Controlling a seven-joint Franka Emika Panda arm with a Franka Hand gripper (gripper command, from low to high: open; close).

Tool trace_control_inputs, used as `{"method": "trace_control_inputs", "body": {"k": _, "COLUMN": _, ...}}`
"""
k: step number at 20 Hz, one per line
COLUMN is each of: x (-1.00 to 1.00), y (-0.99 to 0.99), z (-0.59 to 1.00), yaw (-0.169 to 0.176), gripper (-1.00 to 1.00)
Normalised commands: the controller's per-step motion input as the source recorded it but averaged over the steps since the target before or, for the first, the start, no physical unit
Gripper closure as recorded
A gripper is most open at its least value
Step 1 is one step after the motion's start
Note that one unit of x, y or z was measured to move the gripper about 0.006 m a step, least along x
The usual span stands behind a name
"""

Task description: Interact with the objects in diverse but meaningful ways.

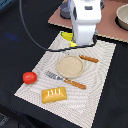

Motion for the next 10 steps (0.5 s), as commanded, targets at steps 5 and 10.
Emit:
{"method": "trace_control_inputs", "body": {"k": 5, "x": -0.96, "y": -0.1, "z": -0.38, "yaw": -0.06, "gripper": 1.0}}
{"method": "trace_control_inputs", "body": {"k": 10, "x": -0.93, "y": -0.16, "z": -0.32, "yaw": -0.051, "gripper": 1.0}}
